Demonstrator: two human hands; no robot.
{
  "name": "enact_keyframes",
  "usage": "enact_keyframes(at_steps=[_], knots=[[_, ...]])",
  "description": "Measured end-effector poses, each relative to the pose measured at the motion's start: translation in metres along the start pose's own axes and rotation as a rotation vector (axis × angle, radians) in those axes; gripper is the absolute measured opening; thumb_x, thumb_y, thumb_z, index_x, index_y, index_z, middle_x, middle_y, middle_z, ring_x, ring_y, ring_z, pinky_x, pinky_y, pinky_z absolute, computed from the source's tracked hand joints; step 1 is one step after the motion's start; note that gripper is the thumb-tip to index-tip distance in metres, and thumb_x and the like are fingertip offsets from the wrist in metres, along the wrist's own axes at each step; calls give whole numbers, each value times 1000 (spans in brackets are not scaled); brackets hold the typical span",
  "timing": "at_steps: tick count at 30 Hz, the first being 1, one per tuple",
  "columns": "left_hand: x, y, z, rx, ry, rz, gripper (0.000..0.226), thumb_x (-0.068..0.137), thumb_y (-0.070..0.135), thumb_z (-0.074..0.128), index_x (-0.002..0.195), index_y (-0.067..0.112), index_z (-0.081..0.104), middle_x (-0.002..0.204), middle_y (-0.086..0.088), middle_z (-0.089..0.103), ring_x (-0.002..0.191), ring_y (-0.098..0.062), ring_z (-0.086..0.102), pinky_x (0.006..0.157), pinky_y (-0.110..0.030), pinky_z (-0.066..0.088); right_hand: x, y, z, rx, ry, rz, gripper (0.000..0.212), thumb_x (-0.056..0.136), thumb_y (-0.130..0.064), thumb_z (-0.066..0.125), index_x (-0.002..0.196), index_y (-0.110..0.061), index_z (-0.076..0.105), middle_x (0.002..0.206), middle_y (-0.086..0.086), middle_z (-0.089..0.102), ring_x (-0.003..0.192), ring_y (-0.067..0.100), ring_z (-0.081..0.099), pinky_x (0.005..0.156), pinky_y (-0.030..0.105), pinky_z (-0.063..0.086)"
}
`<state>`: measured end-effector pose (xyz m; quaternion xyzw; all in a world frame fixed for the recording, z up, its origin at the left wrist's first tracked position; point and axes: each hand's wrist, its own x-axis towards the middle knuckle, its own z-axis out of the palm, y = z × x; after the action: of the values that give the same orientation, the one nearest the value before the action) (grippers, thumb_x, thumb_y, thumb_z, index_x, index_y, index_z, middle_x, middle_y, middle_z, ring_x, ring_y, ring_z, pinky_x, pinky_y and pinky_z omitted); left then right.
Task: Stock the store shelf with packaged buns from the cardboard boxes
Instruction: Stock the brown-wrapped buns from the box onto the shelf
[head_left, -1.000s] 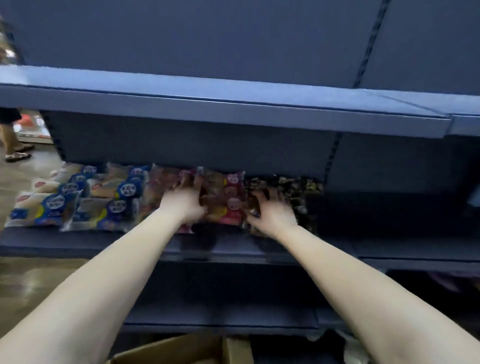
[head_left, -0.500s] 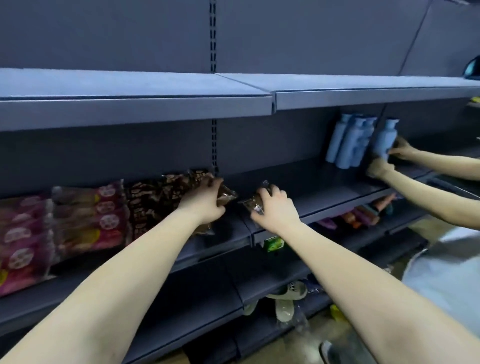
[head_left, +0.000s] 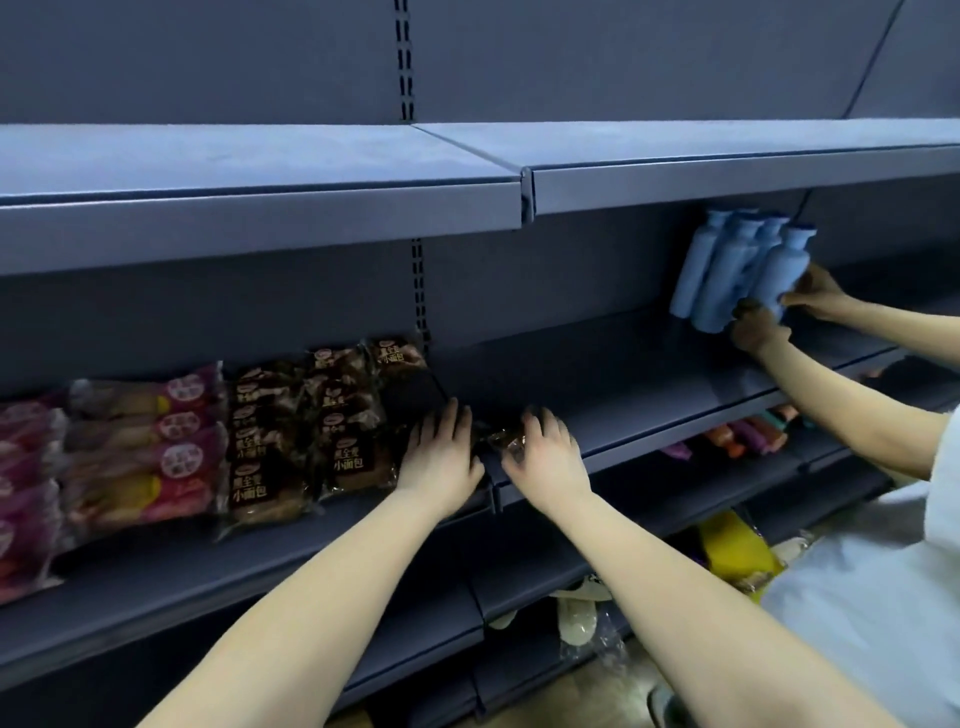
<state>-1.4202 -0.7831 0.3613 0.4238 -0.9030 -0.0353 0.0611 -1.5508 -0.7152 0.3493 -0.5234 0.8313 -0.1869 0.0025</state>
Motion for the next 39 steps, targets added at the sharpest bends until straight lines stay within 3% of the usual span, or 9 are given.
enact_keyframes(at_steps=[4, 7, 14, 20, 24, 28, 32, 36, 39], knots=[[-1, 2, 18, 93, 16, 45, 69, 97, 44, 33, 152, 13, 7, 160, -6, 1, 147, -26, -3, 117, -45, -2, 1, 13, 14, -67, -70, -47, 83, 88, -52, 48, 151, -13, 11, 160, 5, 3, 146, 28, -4, 114, 53, 6], [-2, 1, 27, 102, 38, 71, 67, 98, 45, 31, 152, 14, 8, 160, -8, 1, 147, -28, -3, 117, -45, -3, 1, 17, 18, -40, -71, -55, 86, 87, -56, 47, 152, -16, 7, 160, 2, 0, 146, 26, -7, 115, 54, 5], [-2, -3, 34, 45, 83, 79, 78, 86, 57, 5, 151, 17, 19, 159, -11, 13, 147, -32, 5, 117, -44, 10, 3, 19, 20, -29, -74, -73, 79, 87, -56, 49, 151, -28, 14, 160, 4, 4, 146, 30, 2, 116, 50, 12], [1, -4, 22, 29, -75, 55, 68, 98, 54, 23, 153, 19, 3, 160, -6, -5, 146, -27, -11, 118, -43, 2, 3, 13, 13, -32, -133, -34, 74, 90, -50, 48, 151, -23, 16, 159, 9, 5, 145, 34, 4, 116, 46, 17], [7, -3, 2, 15, -215, 56, 68, 98, 54, 24, 153, 18, 7, 160, -7, -8, 146, -28, -12, 117, -44, -2, -2, 4, 2, -71, -92, -13, 59, 90, -37, 50, 143, -15, 34, 150, 10, 28, 131, 36, 30, 102, 46, 39], [9, -14, -22, 0, -120, 72, 71, 97, 53, 32, 153, 17, 8, 160, -7, -3, 146, -28, -5, 119, -43, -2, 5, -2, -22, -22, -19, -32, 48, 87, -33, 52, 131, -14, 47, 130, 8, 48, 115, 33, 44, 86, 39, 48], [8, -36, -45, -163, -10, 24, 83, 91, 48, 52, 152, 17, 5, 159, -7, 3, 146, -27, 2, 119, -41, 9, 13, -21, -44, 159, 58, -36, 49, 85, -29, 57, 130, -13, 50, 125, 11, 51, 112, 35, 49, 86, 35, 44], [-6, -57, -61, -338, 33, -44, 90, 84, 39, 64, 152, 24, 6, 157, -6, 6, 144, -30, 4, 116, -43, 16, 5, -64, -48, 462, 10, -145, 46, 79, -23, 61, 124, -16, 57, 118, 9, 56, 107, 29, 56, 90, 32, 46], [-23, -80, -64, -375, 26, -71, 88, 83, 33, 67, 150, 35, 10, 158, -5, 4, 145, -32, 1, 116, -42, 14, -9, -97, -36, 530, -50, -292, 43, 81, -28, 60, 120, -12, 55, 113, 10, 57, 104, 27, 56, 84, 26, 42]])
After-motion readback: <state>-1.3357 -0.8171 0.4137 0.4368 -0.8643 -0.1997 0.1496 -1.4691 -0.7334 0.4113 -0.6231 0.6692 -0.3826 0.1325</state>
